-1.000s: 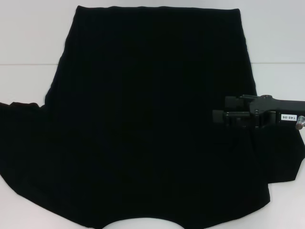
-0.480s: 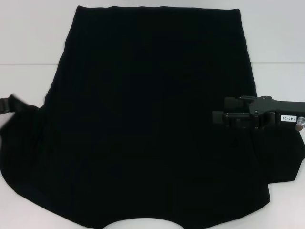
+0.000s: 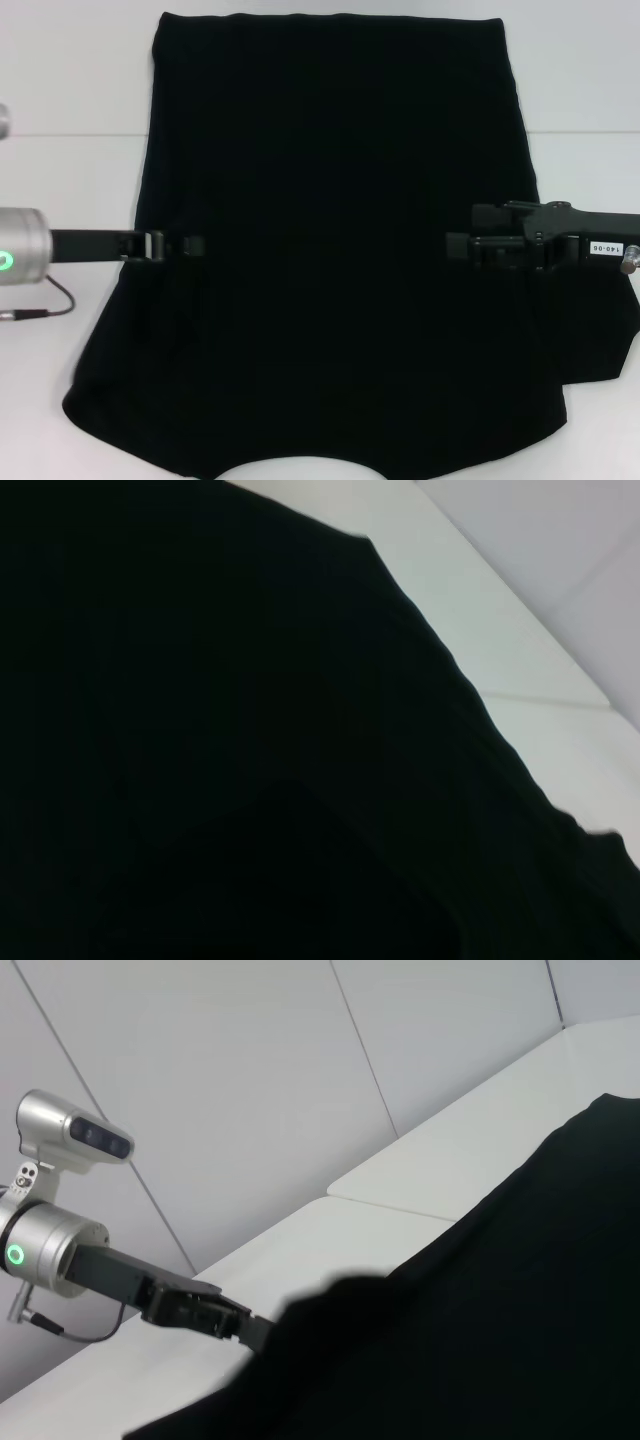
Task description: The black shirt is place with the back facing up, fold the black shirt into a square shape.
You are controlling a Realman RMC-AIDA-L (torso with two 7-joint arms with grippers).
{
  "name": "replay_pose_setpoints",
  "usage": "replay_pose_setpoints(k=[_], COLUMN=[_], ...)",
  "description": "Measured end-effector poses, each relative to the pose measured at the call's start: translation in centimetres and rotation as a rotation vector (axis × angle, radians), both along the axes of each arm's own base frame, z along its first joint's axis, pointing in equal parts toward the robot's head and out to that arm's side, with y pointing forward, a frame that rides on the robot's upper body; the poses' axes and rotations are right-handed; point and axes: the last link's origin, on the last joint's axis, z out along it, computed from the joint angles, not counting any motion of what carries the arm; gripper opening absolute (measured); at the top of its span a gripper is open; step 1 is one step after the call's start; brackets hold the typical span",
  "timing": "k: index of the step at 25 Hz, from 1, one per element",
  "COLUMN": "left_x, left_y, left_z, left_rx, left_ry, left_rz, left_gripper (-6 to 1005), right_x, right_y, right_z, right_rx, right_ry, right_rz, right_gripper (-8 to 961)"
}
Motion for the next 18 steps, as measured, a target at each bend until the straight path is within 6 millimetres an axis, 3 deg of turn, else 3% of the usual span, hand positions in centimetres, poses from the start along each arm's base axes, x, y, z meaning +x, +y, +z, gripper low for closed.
replay_pose_setpoints(k=[3, 11, 16, 18], left_x=[0.5, 1.2, 3.2, 3.9], left_y=[0.1, 0.5, -1.3, -2.3], left_z=[-0.7, 0.9, 0.8, 0.6], left_rx=[-0.007, 0.033, -0.015, 0.003], left_ry=[0.013, -0.020, -0.124, -0.167], left_rz=[-0.019, -0.099, -0.325, -0.451], left_gripper=[128, 257, 348, 556], right_x=[0.0, 0.2, 1.5, 2.3], right_y=[0.1, 0.4, 1.1, 1.2], right_z=[0.1, 1.0, 2.9, 4.3], right_rx=[0.002, 0.022, 0.021, -0.014], right_ry=[0.001, 0.014, 0.008, 0.005], right_rz=[-0.001, -0.024, -0.162, -0.256], right_gripper=[915, 915, 915, 915])
